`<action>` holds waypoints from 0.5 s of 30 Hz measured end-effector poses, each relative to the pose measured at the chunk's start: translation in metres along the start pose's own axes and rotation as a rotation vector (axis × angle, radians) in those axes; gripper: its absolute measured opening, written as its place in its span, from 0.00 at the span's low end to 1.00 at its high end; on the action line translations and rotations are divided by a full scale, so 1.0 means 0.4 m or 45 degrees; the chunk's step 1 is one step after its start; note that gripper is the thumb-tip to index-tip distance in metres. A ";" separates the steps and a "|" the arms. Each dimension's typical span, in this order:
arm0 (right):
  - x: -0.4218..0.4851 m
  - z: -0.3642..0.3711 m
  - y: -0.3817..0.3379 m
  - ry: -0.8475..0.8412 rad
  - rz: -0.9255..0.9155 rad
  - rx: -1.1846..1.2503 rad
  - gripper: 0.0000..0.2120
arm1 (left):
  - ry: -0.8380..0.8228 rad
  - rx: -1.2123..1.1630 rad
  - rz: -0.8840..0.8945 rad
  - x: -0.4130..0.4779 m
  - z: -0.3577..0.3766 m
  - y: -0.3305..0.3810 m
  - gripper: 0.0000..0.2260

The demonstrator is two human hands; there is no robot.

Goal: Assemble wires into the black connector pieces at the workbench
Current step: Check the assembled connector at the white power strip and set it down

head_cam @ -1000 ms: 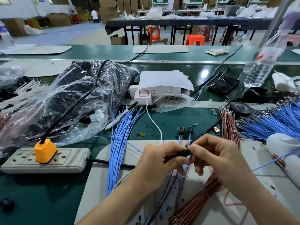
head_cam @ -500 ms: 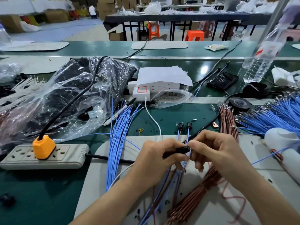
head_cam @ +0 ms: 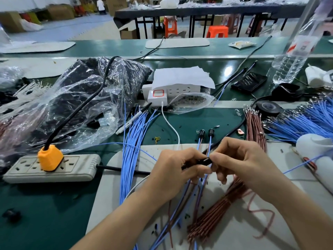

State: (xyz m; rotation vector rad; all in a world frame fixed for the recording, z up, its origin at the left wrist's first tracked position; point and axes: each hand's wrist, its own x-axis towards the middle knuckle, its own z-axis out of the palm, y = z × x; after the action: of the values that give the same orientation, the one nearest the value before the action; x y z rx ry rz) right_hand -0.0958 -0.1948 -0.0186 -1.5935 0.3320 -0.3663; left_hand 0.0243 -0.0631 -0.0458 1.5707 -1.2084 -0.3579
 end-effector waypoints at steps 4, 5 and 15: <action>0.000 0.012 0.003 0.032 -0.056 0.146 0.05 | 0.060 0.049 0.034 0.006 0.002 -0.001 0.07; 0.000 0.017 0.004 0.071 -0.100 0.170 0.02 | 0.078 0.074 0.043 0.008 0.001 -0.001 0.07; -0.009 0.038 -0.009 0.308 -0.357 0.232 0.06 | 0.182 0.134 0.087 0.011 -0.003 0.002 0.09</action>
State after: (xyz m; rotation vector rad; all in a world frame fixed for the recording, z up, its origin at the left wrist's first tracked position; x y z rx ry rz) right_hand -0.0924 -0.1793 -0.0157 -1.4200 0.2513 -0.7875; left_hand 0.0266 -0.0658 -0.0432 1.6120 -1.1828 -0.1369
